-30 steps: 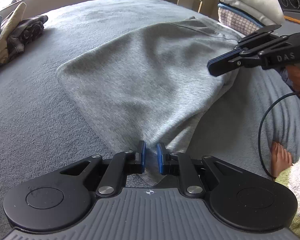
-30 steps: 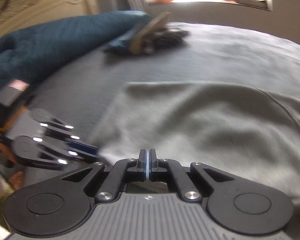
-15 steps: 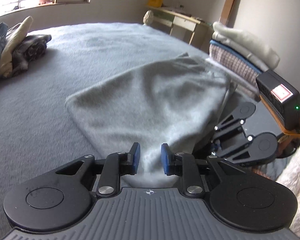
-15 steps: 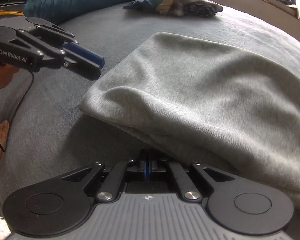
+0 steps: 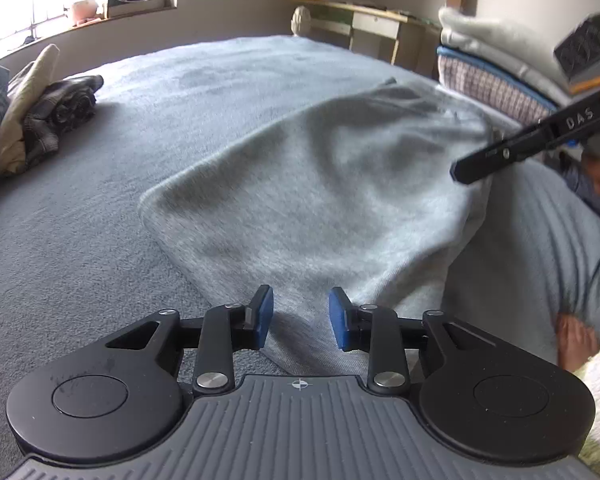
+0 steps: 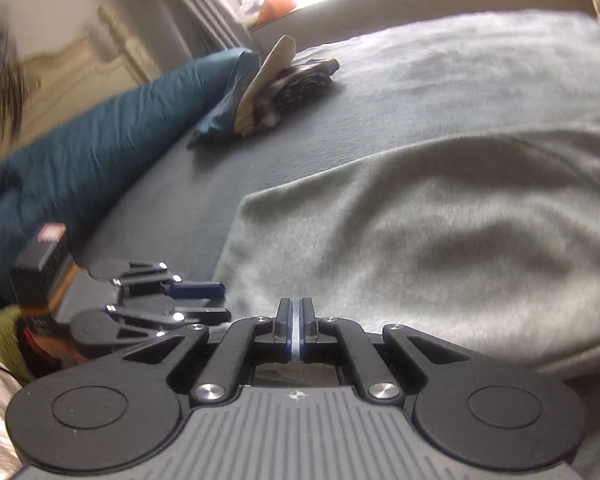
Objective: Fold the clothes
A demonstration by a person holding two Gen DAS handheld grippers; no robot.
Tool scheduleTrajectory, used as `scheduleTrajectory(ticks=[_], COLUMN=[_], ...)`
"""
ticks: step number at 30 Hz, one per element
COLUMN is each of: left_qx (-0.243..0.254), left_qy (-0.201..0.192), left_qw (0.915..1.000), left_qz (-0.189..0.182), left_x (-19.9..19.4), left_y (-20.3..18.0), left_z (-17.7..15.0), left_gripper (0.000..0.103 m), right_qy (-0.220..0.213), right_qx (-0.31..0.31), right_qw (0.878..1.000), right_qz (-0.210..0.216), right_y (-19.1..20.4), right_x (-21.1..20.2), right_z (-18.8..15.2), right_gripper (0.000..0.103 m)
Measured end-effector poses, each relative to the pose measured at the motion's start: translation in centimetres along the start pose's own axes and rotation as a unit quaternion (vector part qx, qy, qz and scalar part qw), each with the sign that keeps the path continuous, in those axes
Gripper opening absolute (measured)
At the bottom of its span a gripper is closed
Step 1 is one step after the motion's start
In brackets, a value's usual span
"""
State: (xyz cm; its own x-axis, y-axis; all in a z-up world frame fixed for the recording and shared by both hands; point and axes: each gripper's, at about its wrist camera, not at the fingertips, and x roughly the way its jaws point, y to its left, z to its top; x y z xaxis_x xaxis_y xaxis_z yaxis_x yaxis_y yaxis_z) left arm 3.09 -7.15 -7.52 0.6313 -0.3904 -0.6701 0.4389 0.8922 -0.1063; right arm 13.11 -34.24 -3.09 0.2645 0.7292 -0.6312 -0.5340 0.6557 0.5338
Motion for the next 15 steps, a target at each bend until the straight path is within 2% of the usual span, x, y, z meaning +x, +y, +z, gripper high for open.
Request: scheduleTrajectory(ticks=[2, 3, 5, 8, 11, 13, 15], left_qx=[-0.012, -0.017, -0.018, 0.008, 0.062, 0.097, 0.107], left_qy=[-0.013, -0.017, -0.021, -0.017, -0.017, -0.021, -0.03], left_qw=[0.9998, 0.9994, 0.9983, 0.9969, 0.9963, 0.9941, 0.9932], left_qz=[-0.012, -0.024, -0.052, -0.076, -0.057, -0.043, -0.036], left_x=[-1.0, -1.4, -1.8, -1.6, -1.5, -1.5, -2.0], left_y=[0.1, -0.1, -0.8, -2.6, -4.6, -5.9, -6.2], left_z=[0.2, 0.3, 0.5, 0.5, 0.1, -0.2, -0.4], left_gripper=[0.036, 0.037, 0.043, 0.05, 0.05, 0.05, 0.05], right_qy=[0.015, 0.022, 0.031, 0.034, 0.033, 0.025, 0.017], right_qx=[0.048, 0.072, 0.113, 0.172, 0.213, 0.194, 0.131], right_qw=[0.998, 0.995, 0.99, 0.981, 0.973, 0.979, 0.991], right_qz=[0.045, 0.062, 0.073, 0.085, 0.082, 0.064, 0.029], right_y=[-0.9, -1.3, -2.1, -3.3, -4.2, -3.6, -1.9], right_x=[0.2, 0.4, 0.9, 1.6, 1.9, 1.4, 0.7], right_z=[-0.3, -0.7, -1.5, -2.6, -3.1, -3.1, -2.9], right_gripper=[0.005, 0.018, 0.031, 0.031, 0.031, 0.031, 0.031])
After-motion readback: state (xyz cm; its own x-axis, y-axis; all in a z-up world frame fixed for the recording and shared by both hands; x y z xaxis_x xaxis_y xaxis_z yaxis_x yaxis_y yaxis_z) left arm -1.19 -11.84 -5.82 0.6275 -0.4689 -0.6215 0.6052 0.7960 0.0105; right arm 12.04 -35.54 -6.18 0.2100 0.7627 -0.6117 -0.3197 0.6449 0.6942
